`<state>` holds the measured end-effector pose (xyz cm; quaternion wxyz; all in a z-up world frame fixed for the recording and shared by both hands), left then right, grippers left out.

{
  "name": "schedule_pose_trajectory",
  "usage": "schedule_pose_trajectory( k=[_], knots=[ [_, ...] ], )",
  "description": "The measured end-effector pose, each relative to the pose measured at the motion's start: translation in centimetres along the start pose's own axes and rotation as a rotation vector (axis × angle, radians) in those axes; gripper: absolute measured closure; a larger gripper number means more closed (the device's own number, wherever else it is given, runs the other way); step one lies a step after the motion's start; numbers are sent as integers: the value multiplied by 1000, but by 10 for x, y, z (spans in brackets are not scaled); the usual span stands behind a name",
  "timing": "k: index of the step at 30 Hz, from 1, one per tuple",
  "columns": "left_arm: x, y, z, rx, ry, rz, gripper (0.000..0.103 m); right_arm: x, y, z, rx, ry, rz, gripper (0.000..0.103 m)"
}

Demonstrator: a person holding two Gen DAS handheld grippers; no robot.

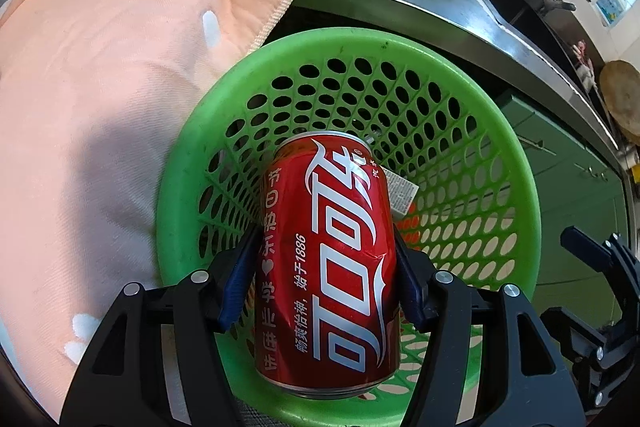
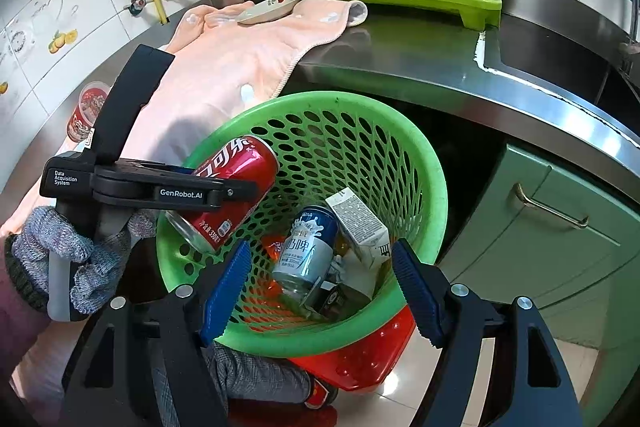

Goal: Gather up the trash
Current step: 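Lower the red Coca-Cola can into the green basket and open the left gripper, then move both grippers back over the towel toward the red paper cup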

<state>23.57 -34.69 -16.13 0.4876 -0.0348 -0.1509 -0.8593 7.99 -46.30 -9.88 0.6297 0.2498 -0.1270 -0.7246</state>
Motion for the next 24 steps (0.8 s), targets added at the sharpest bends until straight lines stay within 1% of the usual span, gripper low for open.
schedule_pose_trajectory(
  k=[4, 7, 9, 11, 16, 24],
  knots=[
    [0, 0, -2, -7, 3, -1, 41, 0, -1, 1, 1, -3, 3, 33],
    [0, 0, -1, -1, -4, 4, 34, 0, -1, 1, 2, 0, -1, 33],
    [1, 1, 0, 7, -17, -1, 34, 0, -1, 1, 1, -3, -2, 33],
    [3, 1, 1, 11, -7, -8, 34, 0, -2, 1, 1, -1, -4, 33],
    [5, 0, 7, 24, -15, -13, 34, 0, -3, 3, 3, -2, -3, 33],
    [-4, -12, 38, 77, -13, -14, 34, -8, 0, 9, 19, -5, 9, 33]
  ],
)
Point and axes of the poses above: each gripper's, at about its wrist camera, not at the fingertips, and z roughly against the way its jaws point, x to its right, y to its top, the point moved 2 cm from there along -z, roughly the way its jaws point, and after that the axes turned 8 degrees about -x, right-handed, at the moved point
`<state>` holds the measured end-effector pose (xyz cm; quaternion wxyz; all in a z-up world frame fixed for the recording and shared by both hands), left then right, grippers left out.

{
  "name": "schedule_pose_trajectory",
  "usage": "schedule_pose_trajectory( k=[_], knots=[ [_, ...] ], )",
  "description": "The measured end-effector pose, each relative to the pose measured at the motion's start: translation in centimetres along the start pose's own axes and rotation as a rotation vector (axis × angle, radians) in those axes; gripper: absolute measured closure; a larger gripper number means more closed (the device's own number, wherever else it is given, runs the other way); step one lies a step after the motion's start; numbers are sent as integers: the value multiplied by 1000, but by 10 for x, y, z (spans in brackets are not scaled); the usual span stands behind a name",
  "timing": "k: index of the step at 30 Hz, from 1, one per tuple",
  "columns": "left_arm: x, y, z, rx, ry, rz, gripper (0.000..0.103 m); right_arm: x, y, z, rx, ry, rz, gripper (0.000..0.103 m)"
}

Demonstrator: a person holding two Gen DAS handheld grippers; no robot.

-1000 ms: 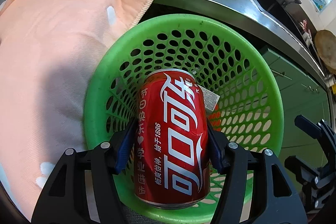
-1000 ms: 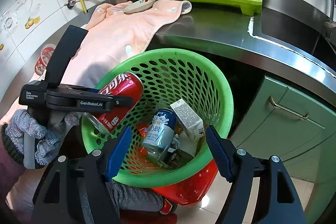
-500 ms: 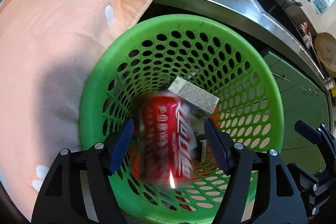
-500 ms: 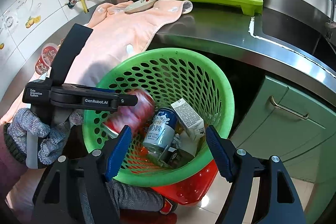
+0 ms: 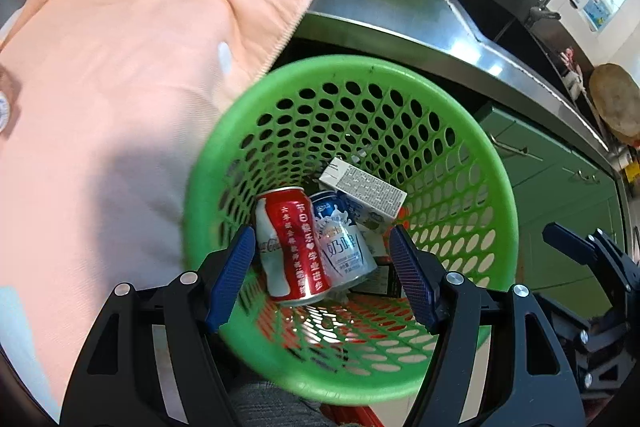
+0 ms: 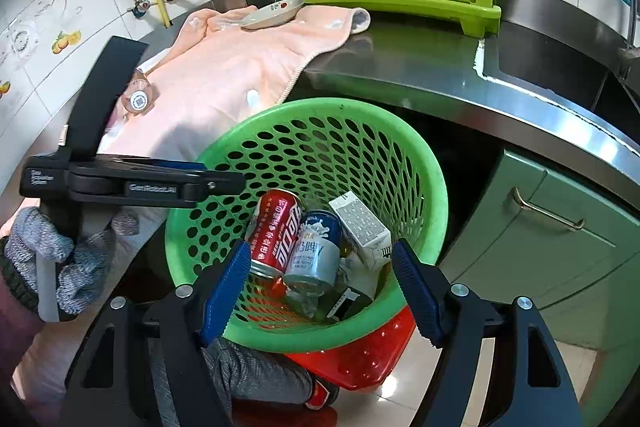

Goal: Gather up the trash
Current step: 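Move both grippers back over the towel toward the red paper cup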

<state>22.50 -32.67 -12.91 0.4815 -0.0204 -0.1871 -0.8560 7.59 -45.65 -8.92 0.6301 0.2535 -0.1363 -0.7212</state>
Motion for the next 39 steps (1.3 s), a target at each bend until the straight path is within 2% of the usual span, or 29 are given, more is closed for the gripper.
schedule_pose_trajectory(
  k=[10, 19, 30, 39],
  knots=[
    [-41, -24, 47, 67, 16, 57, 34, -33, 13, -3, 6, 38, 46, 31],
    [-106, -54, 92, 135, 70, 150, 34, -88, 34, -13, 6, 82, 142, 30],
    [-189, -95, 144, 195, 112, 339, 30, -157, 59, -34, -11, 154, 265, 30],
    [-252, -100, 182, 256, 66, 583, 25, -202, 84, -49, -6, 203, 335, 30]
  ],
)
Point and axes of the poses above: each gripper's, at about its wrist camera, not at the fingertips, and z roughly against the way its jaws point, x to its right, y to its top, the point moved 2 cm from there along -z, roughly the way its jaws point, and after that the axes turned 8 degrees about -x, right-handed, at the moved point
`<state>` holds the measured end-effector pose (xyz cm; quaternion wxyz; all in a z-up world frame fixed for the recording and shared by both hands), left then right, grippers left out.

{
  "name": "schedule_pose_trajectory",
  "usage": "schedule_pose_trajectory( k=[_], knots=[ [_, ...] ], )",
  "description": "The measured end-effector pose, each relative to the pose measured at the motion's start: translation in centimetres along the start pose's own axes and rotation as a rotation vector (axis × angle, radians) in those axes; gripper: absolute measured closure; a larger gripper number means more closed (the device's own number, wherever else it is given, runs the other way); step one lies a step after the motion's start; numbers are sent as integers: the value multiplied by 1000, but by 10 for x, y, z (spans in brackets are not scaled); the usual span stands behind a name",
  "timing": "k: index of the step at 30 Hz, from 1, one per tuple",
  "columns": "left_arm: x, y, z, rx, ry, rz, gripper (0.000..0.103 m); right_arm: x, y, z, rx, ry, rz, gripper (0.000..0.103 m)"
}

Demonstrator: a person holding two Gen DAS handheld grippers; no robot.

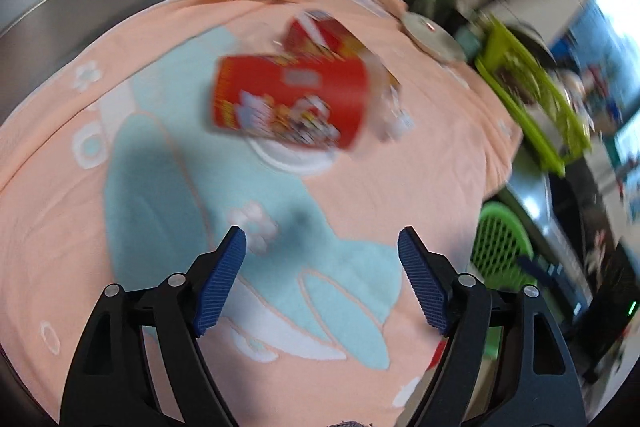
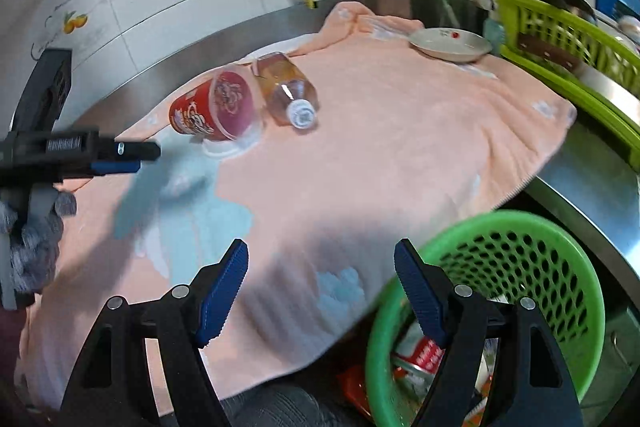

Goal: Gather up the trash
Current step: 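Move both grippers back over the towel toward the red paper cup, then grasp the red paper cup with the right gripper and lift it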

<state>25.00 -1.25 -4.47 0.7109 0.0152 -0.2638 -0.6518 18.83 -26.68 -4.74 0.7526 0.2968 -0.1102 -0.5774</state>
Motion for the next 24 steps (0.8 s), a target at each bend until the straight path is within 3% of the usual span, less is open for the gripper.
schedule_pose_trajectory(
  k=[9, 18, 24],
  knots=[
    [-7, 33, -4, 16, -19, 156, 22, -3, 15, -13, -3, 39, 27, 30],
    [-20, 51, -12, -1, -85, 328, 22, 5, 18, -22, -5, 64, 31, 30],
    [-21, 55, -10, 9, -50, 331, 21, 2, 22, -25, -14, 80, 59, 30]
  ],
)
Point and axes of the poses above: each gripper's, at about its wrist camera, not at the fingertips, and z roughly against the way its jaws point, x to its right, y to its top, the point moved 2 cm from there along -z, roughly the way its jaws point, and after that the axes turned 8 degrees about -x, right-handed, at the moved point
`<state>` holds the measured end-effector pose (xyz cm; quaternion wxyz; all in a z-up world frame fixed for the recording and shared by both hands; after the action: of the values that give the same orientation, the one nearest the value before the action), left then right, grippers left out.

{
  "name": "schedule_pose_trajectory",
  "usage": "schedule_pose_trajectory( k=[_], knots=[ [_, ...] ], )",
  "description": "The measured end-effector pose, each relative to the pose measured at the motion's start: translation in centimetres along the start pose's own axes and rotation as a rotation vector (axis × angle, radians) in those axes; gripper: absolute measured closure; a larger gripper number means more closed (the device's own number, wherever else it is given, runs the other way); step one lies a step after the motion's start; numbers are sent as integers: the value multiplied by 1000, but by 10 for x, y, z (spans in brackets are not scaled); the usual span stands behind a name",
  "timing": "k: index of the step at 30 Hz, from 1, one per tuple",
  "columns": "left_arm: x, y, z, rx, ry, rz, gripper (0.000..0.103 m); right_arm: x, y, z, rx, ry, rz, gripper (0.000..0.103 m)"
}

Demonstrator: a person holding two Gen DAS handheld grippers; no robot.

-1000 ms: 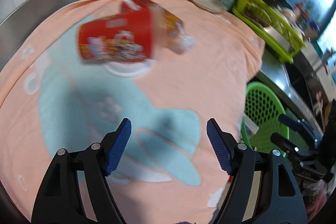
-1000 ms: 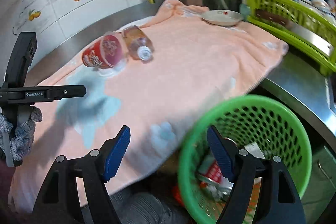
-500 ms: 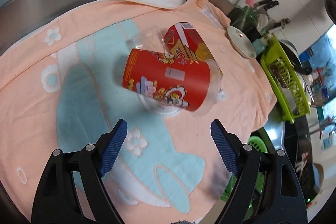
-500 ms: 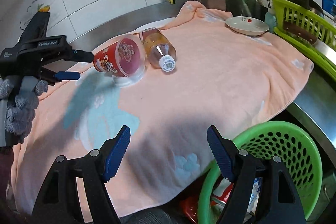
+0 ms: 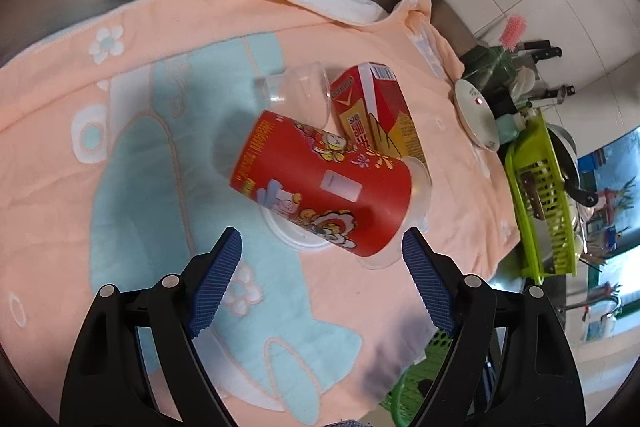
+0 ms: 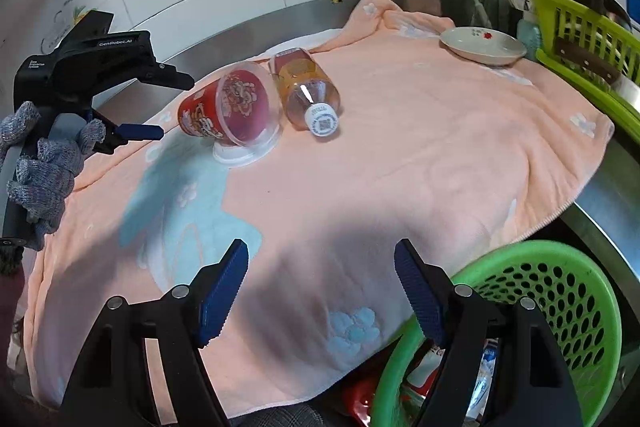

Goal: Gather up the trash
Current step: 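Grasp the red paper cup with the right gripper and lift it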

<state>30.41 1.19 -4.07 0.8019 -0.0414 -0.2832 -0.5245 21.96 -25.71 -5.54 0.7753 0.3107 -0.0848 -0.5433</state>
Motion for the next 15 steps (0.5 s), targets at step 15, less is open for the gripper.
schedule_pose_trajectory(
  k=[15],
  knots=[
    [-63, 2, 45, 59, 114, -35, 21, -66, 98, -26, -56, 60, 355, 29]
  ],
)
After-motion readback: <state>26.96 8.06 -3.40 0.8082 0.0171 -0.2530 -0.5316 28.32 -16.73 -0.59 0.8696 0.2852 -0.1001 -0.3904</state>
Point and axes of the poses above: each gripper's, at about its wrist camera, not at the fingertips, and z roughly against the way its jaws point, x to its right, y to its top, the point moved 2 cm from there along -z, roughly the way its jaws point, and after that the axes turned 8 degrees about -x, right-handed, at the moved point
